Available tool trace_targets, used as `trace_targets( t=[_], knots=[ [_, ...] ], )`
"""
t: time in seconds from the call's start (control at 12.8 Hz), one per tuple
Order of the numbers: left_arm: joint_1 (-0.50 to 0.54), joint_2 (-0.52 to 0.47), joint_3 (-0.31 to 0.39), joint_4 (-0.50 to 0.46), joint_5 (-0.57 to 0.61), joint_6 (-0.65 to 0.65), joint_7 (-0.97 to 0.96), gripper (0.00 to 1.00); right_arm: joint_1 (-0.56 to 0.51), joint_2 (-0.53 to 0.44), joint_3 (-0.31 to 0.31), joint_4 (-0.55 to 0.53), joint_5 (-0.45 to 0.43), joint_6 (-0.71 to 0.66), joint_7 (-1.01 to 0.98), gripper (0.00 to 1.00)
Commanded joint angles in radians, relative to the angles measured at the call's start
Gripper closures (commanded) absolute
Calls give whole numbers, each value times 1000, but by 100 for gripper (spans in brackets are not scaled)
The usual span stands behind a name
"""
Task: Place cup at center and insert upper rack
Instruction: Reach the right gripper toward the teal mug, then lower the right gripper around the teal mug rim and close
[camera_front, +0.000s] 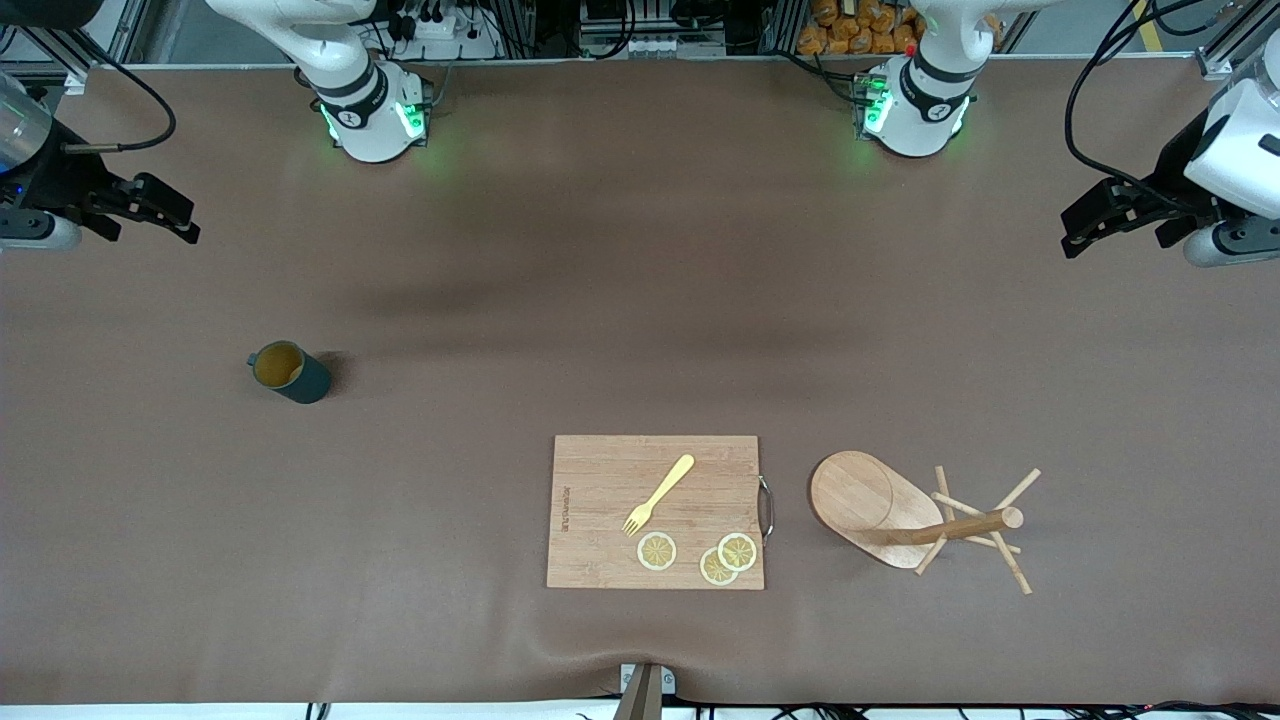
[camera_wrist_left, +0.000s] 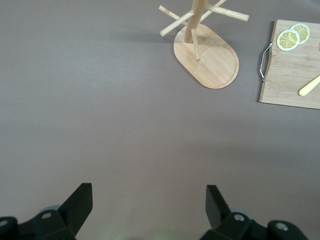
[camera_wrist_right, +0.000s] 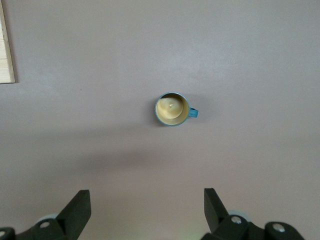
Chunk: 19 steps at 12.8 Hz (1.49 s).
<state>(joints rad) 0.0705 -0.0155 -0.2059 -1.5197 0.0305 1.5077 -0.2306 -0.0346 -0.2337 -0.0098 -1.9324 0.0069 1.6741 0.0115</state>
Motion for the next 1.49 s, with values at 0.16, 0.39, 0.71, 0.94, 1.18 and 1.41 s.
trace_targets(
  t=[0.16, 0.39, 0.71, 0.94, 1.18, 1.41],
  knots=[
    [2, 8, -6, 15, -8, -12, -62, 0, -13, 0, 5, -7, 1, 16, 10, 0],
    [3, 8, -7, 13, -6, -11, -61, 0, -13, 88, 8, -5, 1, 110, 79, 0],
    [3, 8, -7, 0, -4, -11, -52, 0, -10, 271, 10, -5, 7, 257, 188, 0],
    [5, 9, -7, -2, -3, -9, -50, 0, -5, 419, 10, -7, 7, 363, 293, 0],
    [3, 16, -9, -2, -3, -3, -50, 0, -1, 522, 10, -5, 7, 424, 369, 0],
    [3, 12, -9, -2, -3, -4, -50, 0, 2, 570, 10, -7, 7, 432, 442, 0]
  ],
)
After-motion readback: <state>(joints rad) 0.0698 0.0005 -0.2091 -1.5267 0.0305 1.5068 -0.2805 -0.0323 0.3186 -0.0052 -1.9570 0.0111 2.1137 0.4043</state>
